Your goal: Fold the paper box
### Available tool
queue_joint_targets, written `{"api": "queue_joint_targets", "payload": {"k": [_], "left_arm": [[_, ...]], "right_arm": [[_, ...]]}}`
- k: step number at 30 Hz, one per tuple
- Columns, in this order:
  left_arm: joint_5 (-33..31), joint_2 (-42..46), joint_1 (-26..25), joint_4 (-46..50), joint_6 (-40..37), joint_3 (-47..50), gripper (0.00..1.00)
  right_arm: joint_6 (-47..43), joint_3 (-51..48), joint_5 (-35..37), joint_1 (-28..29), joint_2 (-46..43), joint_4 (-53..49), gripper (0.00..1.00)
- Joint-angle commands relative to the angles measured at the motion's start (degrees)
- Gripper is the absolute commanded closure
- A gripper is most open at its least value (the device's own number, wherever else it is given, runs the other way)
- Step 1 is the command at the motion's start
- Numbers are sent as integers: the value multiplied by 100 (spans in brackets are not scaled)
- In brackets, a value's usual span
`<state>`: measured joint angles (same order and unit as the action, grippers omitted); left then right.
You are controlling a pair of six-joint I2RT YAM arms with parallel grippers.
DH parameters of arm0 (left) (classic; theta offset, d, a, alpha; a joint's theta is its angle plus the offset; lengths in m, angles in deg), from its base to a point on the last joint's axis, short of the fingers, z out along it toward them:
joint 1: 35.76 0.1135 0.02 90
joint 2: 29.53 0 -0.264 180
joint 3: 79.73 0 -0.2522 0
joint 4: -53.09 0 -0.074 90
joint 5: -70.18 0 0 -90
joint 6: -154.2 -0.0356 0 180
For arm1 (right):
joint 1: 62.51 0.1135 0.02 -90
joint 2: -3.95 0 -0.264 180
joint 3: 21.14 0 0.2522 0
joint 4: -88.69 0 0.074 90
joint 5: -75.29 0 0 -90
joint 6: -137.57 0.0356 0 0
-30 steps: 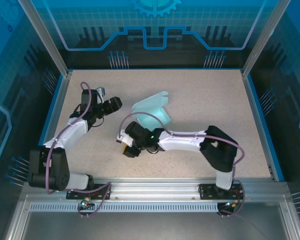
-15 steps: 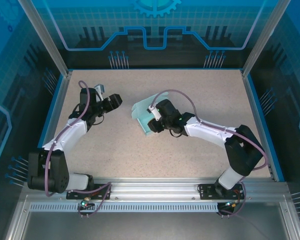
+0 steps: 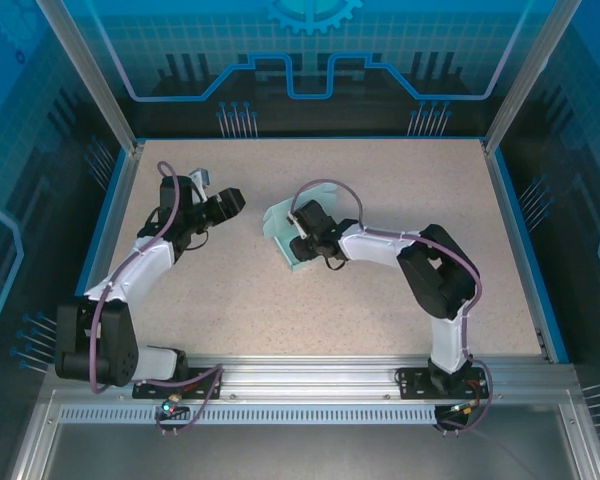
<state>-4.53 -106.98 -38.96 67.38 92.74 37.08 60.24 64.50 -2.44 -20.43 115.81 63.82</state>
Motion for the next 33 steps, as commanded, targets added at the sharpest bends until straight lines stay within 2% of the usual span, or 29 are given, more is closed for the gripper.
{"api": "queue_joint_targets", "payload": {"k": [1,5,11,18,23,28,31,33], "left_arm": [[146,55,39,-155,29,-67,21],[185,26,39,-169,47,-84,21],[181,53,40,-138,30,-70,21],[244,225,35,-309,175,161,20],[291,535,-31,-669,200,622,19],[-10,823,-90,-281,-333,658,12],[-287,1049,-88,-159,-559,760,1],[-545,1216,-79,-189,-627,886,1]], "right_arm": [[105,221,174,-73,142,-83,52],[113,239,192,-79,120,-101,45],[87,101,180,-82,-173,-139,41],[-155,-695,13,-113,-1394,169,35],[-806,-1199,216,-327,-2330,565,28],[-1159,-1412,381,-732,-2861,949,22],[-1177,-1433,526,-947,-3055,1031,17],[-1180,-1465,566,-1097,-3148,1103,12]]}}
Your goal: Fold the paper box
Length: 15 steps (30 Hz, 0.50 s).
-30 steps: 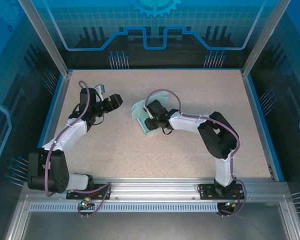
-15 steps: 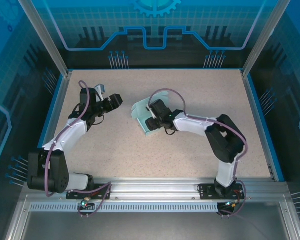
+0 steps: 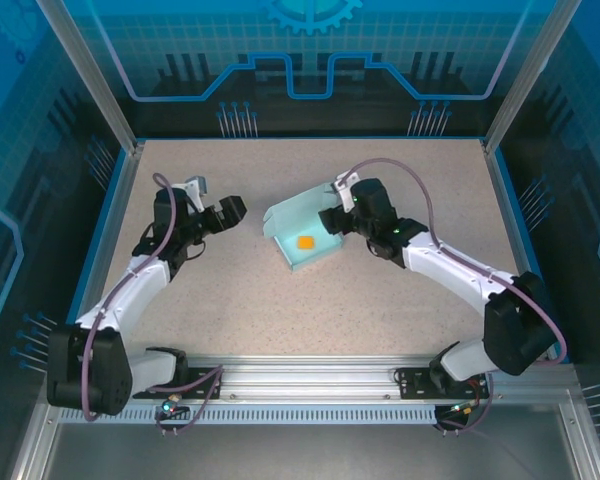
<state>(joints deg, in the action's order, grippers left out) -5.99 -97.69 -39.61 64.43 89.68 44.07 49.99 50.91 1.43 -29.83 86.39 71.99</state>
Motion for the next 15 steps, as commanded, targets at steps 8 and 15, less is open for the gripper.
{"api": "queue_joint_targets", "payload": {"k": [8,15], "left_arm": [[-819,597,26,-287,84,527,1],[-448,505,69,-361,210,627,1]], "right_arm": [[657,-56,-778,-1280,-350,186,0],[367,-76,-1962,-1919,-173,256,0]]}}
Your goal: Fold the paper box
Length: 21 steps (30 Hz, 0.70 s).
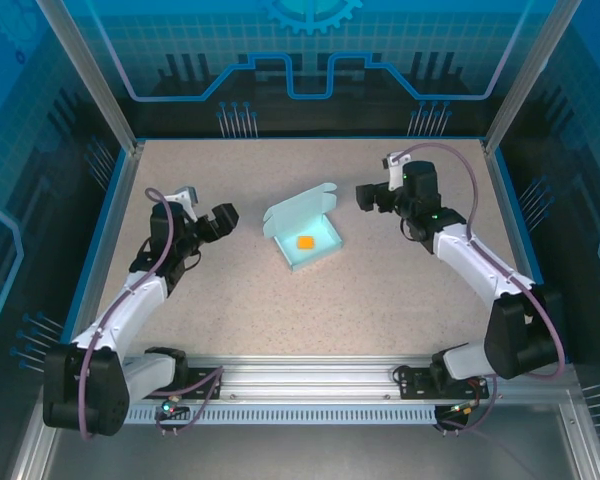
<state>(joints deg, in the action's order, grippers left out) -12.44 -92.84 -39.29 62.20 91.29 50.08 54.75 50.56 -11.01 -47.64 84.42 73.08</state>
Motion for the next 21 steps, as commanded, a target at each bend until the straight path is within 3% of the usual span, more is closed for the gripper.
{"api": "queue_joint_targets", "payload": {"k": [1,5,13,21], "left_arm": [[335,-18,37,-88,-44,21,1],[881,-142,12,-241,-136,208,1],[1266,-189,-271,-782,-46,623,6],[1143,-2,-573,-813,-206,846,9]], "right_arm": [[-248,-42,-881,-187,77,181,0],[-1015,33,-1451,-234,312,163,0],[-2373,571,-2621,-310,882,-482,5],[-2956,1269,-2776,-118,1714,-949,16]]}}
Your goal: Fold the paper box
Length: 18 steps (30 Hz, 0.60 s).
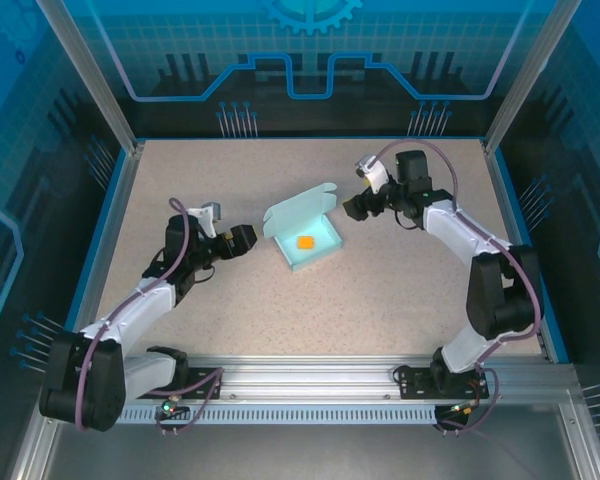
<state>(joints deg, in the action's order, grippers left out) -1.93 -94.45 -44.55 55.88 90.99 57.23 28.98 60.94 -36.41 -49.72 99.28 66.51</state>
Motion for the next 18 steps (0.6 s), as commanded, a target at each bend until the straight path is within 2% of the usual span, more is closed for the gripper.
{"api": "queue_joint_targets", "payload": {"k": [1,10,13,18], "left_arm": [[73,181,-77,-170,-206,142,10],[-131,379,-175,24,-384,106,11],[-145,422,-175,63,-396,89,11],[-192,428,-175,129,-411,62,11]], "right_arm": [[-432,322,-200,136,331,-291,17],[-951,1344,-349,385,1186,-819,33],[-1087,1538,-324,468,1393,-974,37],[-1177,1732,-344,522,1574,-1096,49]]}}
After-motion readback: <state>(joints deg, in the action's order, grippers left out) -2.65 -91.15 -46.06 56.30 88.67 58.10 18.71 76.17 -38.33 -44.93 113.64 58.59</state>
